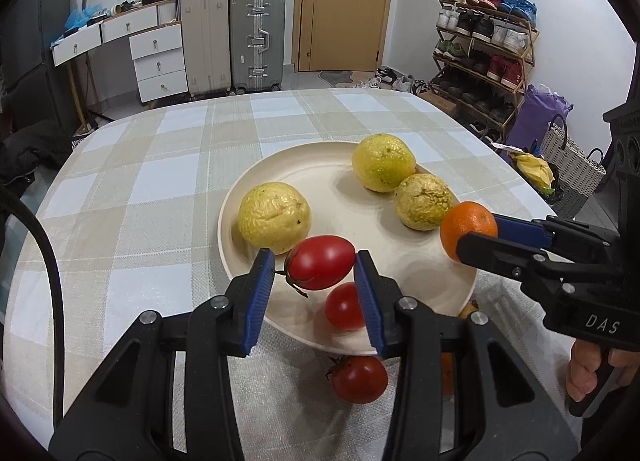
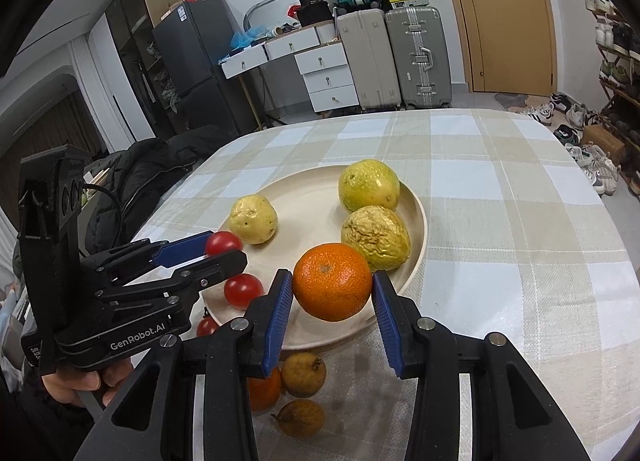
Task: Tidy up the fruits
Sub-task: 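Carry the tomato and mandarin onto the cream plate and open both tools, then withdraw both tools and move toward the remaining fruit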
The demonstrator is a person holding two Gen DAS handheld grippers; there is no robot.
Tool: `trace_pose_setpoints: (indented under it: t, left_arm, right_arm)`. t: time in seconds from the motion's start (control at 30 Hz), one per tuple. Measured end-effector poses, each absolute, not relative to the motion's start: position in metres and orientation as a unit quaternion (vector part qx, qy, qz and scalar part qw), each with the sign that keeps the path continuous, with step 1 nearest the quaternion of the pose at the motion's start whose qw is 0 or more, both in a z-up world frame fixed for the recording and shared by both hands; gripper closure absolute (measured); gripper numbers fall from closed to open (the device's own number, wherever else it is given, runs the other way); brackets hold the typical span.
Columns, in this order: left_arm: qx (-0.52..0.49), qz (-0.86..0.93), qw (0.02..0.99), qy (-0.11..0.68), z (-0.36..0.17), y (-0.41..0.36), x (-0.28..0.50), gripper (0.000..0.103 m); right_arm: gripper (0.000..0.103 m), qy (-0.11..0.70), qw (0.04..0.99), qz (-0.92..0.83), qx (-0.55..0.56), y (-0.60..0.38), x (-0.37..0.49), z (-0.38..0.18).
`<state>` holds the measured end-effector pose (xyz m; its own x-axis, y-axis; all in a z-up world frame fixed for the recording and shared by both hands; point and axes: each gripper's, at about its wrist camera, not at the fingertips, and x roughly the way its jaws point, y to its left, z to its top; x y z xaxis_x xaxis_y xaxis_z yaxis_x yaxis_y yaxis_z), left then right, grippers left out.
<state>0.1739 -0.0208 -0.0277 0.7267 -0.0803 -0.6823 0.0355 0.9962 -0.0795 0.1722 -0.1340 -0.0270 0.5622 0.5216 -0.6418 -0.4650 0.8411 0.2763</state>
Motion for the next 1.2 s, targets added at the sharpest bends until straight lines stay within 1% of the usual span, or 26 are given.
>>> trace_pose_setpoints:
  t: [0.7, 0.77, 0.83, 0.87, 0.93, 0.97, 1.0, 1.03, 1.1, 1.13, 1.17, 1.2]
  left_arm:
    - [-0.033, -0.024, 0.925, 0.377, -0.036, -0.02, 0.184, 0.064]
    - [-0.028, -0.018, 0.927, 0.374, -0.034, -0.021, 0.183, 0.064]
    - [-0.024, -0.018, 0.93, 0.367, -0.03, -0.022, 0.179, 0.063]
    - [-0.022, -0.018, 0.931, 0.365, -0.028, -0.022, 0.177, 0.061]
    - [-0.019, -0.012, 0.932, 0.361, -0.022, -0.022, 0.17, 0.035]
    - [-0.021, -0.011, 0.935, 0.353, -0.019, -0.022, 0.165, 0.03]
    - [-0.022, -0.012, 0.937, 0.347, -0.015, -0.021, 0.16, 0.022]
    - [-0.024, -0.014, 0.939, 0.343, -0.012, -0.021, 0.156, 0.016]
    - [-0.025, -0.016, 0.94, 0.341, -0.006, -0.021, 0.146, 0.012]
    - [-0.028, -0.018, 0.939, 0.341, -0.004, -0.02, 0.142, 0.006]
    - [-0.032, -0.019, 0.939, 0.341, -0.002, -0.019, 0.137, 0.002]
    - [-0.034, -0.018, 0.941, 0.336, 0.0, -0.018, 0.131, 0.001]
  right_arm:
    - [0.061, 0.388, 0.882, 0.265, 0.03, -0.129, 0.179, -0.033]
    - [0.057, 0.384, 0.886, 0.259, 0.023, -0.129, 0.177, -0.03]
    - [0.049, 0.374, 0.89, 0.258, 0.02, -0.131, 0.173, -0.026]
    - [0.045, 0.371, 0.892, 0.257, 0.018, -0.132, 0.171, -0.023]
    - [0.017, 0.366, 0.895, 0.254, 0.012, -0.135, 0.165, -0.018]
    - [0.013, 0.361, 0.897, 0.254, 0.011, -0.136, 0.162, -0.016]
    - [0.009, 0.353, 0.901, 0.254, 0.011, -0.139, 0.158, -0.013]
    - [0.004, 0.347, 0.903, 0.253, 0.012, -0.141, 0.153, -0.01]
    - [0.001, 0.343, 0.904, 0.254, 0.01, -0.145, 0.146, -0.006]
    - [0.0, 0.344, 0.904, 0.254, 0.009, -0.146, 0.143, -0.005]
    - [0.0, 0.344, 0.904, 0.255, 0.008, -0.147, 0.141, -0.005]
    - [0.0, 0.342, 0.905, 0.253, 0.008, -0.149, 0.138, -0.004]
